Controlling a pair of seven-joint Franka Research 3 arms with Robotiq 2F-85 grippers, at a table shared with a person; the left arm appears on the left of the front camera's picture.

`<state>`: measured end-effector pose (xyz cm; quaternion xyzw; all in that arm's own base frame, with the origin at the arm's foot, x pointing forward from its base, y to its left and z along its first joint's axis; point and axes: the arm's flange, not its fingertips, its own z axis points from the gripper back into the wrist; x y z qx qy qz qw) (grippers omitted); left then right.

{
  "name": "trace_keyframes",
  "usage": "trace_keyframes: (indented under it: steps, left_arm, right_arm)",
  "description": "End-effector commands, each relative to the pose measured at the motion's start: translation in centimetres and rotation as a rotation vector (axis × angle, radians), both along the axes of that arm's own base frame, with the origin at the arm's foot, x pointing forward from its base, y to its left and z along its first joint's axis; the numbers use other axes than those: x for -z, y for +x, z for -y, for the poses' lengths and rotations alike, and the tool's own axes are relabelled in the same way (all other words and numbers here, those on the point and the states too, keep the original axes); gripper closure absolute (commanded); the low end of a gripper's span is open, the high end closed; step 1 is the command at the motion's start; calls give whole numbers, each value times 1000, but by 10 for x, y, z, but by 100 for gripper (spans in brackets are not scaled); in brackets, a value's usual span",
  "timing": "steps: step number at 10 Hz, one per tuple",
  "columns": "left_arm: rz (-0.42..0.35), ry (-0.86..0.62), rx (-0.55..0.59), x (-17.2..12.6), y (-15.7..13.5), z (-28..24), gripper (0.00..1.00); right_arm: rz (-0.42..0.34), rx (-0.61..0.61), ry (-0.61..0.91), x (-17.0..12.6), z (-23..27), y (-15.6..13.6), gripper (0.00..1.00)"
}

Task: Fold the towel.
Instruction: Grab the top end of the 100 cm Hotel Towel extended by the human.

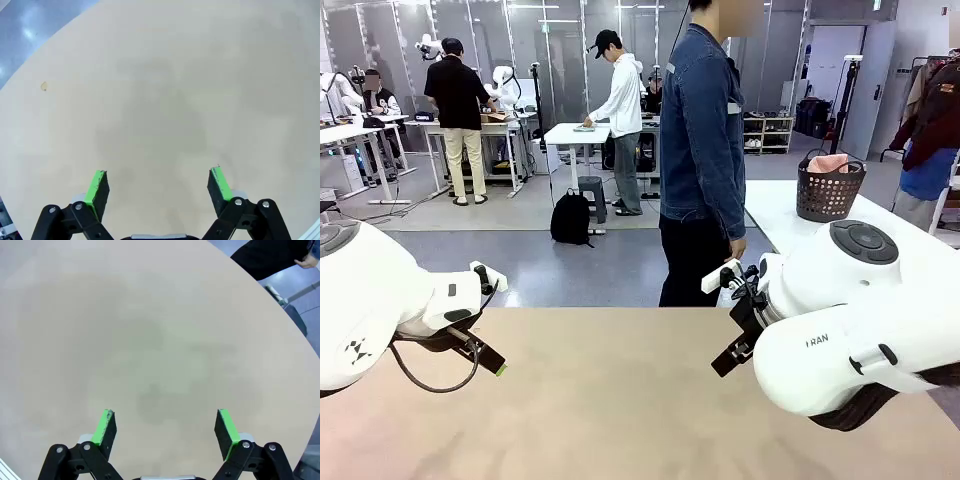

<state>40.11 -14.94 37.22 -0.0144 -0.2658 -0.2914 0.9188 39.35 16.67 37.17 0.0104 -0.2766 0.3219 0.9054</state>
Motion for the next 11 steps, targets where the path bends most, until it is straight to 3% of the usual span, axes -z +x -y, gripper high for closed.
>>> trace_keyframes:
  steps: [1, 11]
  left_arm:
    - [0, 0, 0, 0, 0, 0, 0]
    - [0, 0, 0, 0, 0, 0, 0]
  right_arm:
    - [0, 0, 0, 0, 0, 0, 0]
    - [0, 0, 0, 0, 0, 0, 0]
